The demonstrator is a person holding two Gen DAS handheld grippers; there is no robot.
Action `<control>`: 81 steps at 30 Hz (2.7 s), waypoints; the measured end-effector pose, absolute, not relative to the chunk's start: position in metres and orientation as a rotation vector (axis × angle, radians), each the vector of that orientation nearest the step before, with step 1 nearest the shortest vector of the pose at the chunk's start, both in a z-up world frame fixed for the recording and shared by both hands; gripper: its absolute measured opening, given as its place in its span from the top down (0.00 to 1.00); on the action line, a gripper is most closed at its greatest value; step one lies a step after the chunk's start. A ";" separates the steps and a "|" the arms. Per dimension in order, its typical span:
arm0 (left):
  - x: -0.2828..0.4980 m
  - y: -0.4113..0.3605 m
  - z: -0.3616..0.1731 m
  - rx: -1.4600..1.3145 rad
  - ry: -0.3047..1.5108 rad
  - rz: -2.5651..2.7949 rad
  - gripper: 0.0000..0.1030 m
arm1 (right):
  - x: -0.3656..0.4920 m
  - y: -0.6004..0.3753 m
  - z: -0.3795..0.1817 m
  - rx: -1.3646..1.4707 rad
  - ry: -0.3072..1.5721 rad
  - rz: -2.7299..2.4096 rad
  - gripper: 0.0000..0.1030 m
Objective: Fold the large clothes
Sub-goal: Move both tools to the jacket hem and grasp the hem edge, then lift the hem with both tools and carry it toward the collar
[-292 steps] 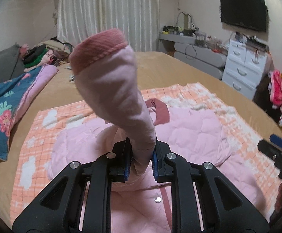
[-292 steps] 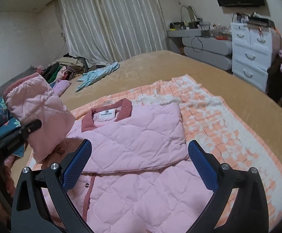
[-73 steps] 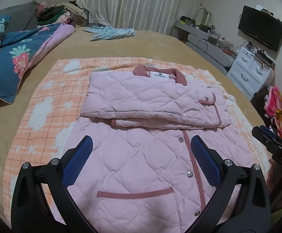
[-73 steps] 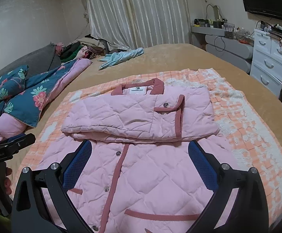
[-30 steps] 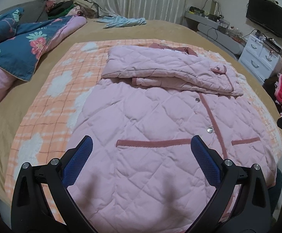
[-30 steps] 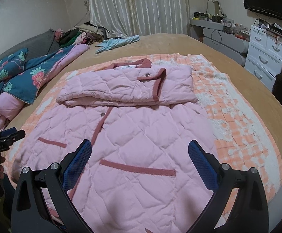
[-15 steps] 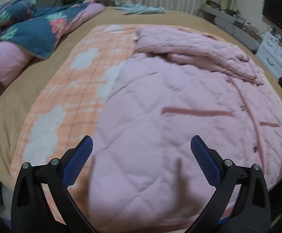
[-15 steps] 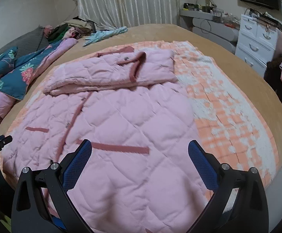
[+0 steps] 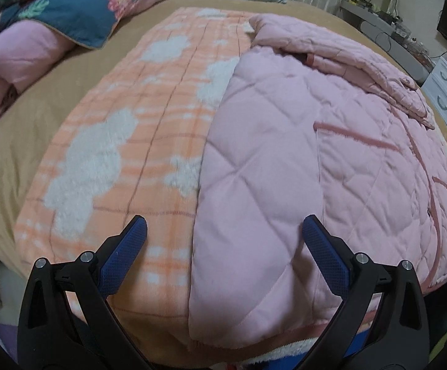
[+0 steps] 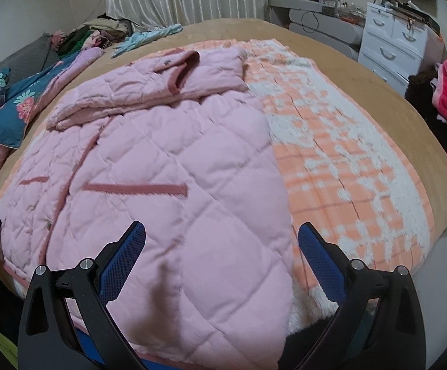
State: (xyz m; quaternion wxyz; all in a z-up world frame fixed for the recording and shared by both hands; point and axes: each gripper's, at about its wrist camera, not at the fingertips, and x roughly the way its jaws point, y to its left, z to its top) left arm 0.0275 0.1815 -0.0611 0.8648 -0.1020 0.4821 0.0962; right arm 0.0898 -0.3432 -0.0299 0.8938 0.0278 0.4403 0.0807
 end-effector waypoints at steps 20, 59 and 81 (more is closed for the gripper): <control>0.019 0.159 -0.072 -0.182 1.034 0.140 0.09 | 0.055 -0.350 -0.078 0.018 1.089 0.273 0.04; 0.014 0.137 -0.058 -0.118 0.980 0.047 0.81 | 0.036 -0.354 0.001 0.241 0.739 0.434 0.81; 0.043 0.126 0.028 -0.121 0.746 -0.006 0.91 | 0.073 -0.353 0.060 0.330 0.633 0.476 0.82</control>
